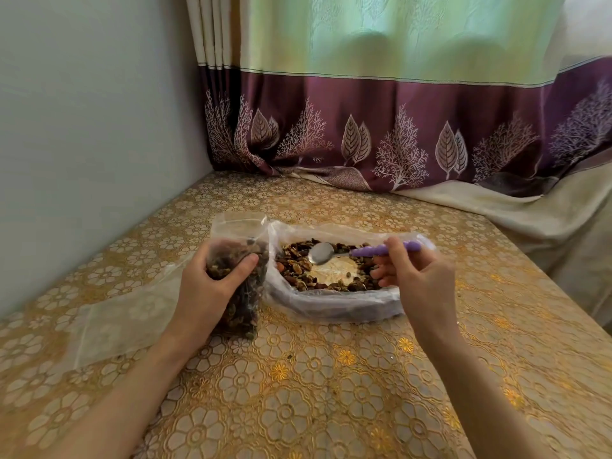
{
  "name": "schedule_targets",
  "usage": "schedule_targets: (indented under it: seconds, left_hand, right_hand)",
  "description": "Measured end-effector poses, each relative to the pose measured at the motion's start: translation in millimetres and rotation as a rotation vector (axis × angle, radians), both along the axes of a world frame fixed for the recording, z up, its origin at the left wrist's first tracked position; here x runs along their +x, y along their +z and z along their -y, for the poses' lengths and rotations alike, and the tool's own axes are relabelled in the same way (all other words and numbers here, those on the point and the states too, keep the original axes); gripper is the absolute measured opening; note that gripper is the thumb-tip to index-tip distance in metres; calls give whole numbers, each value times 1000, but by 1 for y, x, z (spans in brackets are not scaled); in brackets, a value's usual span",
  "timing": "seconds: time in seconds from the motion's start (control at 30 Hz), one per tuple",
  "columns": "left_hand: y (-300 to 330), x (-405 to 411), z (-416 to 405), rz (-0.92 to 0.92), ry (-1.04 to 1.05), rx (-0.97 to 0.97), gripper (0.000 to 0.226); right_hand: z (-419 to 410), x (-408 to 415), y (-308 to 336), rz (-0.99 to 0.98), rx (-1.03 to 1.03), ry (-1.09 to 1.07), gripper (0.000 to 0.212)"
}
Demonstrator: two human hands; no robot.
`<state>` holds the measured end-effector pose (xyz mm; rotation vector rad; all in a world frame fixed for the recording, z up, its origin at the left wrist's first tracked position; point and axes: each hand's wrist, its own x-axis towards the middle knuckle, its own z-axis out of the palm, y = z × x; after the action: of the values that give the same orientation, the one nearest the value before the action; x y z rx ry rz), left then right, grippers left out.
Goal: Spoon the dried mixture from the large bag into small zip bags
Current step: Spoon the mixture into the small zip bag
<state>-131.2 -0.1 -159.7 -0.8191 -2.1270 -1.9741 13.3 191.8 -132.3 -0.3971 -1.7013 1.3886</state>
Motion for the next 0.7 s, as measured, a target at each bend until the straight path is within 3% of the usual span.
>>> schedule_targets:
  seconds: [0.13,0.27,0.47,0.7]
  left_hand:
    - [1,0,0,-34,12,-14,23]
    - [0,-2,0,-44,15,-23,24]
    - [-1,-4,0,-40,23,-40,41]
    - [3,-4,1,-12,12,-74,63]
  right_hand:
    - [3,-6,-9,150,67,-28,25]
    - [6,-9,-10,214,-28,84,28]
    - [10,-9,-7,209,-268,232,41]
    - [10,-9,-9,207,-368,235,49]
